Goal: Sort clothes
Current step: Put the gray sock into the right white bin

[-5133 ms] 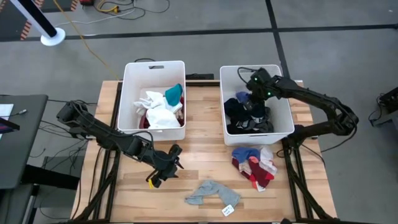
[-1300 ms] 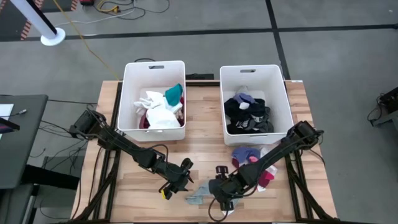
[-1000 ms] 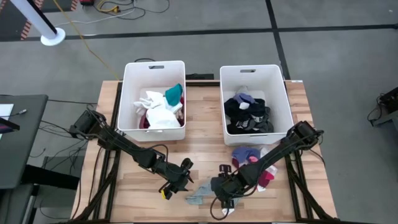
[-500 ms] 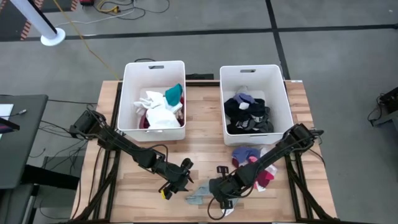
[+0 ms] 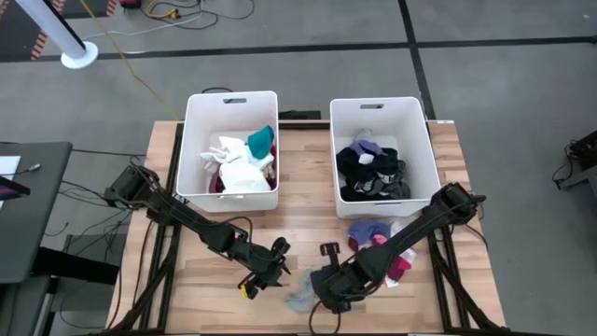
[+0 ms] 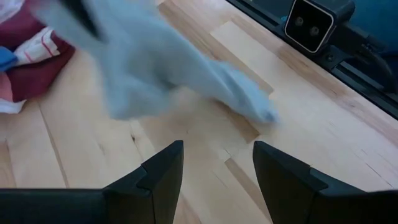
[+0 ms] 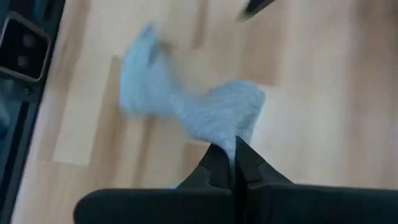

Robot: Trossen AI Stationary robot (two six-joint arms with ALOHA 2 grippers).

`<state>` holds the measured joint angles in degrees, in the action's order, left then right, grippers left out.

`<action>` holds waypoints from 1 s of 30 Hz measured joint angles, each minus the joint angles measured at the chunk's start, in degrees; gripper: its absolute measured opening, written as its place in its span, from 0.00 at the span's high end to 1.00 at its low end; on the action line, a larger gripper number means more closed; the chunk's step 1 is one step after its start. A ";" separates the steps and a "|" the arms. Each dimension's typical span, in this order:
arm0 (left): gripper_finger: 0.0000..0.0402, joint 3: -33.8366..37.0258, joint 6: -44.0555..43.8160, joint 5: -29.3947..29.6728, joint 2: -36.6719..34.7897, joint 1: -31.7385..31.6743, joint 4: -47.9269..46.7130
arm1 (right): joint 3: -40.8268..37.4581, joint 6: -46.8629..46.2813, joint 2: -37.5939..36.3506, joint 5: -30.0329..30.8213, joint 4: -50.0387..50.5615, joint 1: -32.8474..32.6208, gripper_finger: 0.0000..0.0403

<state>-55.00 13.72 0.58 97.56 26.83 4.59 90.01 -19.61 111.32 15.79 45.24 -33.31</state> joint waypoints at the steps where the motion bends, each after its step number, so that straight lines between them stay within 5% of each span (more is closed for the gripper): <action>1: 0.53 0.00 0.02 0.01 0.00 0.00 -0.02 | 1.95 0.41 -0.78 1.75 2.73 -0.01 0.99; 7: 0.53 0.00 0.34 0.02 0.00 0.00 -0.07 | 10.87 -1.49 -6.61 19.96 19.78 -0.15 1.00; 11: 0.53 0.00 0.32 0.02 0.00 0.00 -0.29 | 15.22 -9.22 -11.91 37.37 33.26 -0.04 1.00; 14: 0.53 0.00 0.32 0.02 0.00 0.00 -0.49 | 17.77 -14.93 -16.95 44.59 40.42 1.05 1.00; 30: 0.53 0.00 0.20 0.02 0.00 0.00 -0.56 | 17.97 -9.59 -35.57 44.84 44.80 19.99 1.00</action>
<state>-55.00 13.92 0.60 97.56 26.83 4.03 107.98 -29.20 75.75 60.63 90.04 -13.32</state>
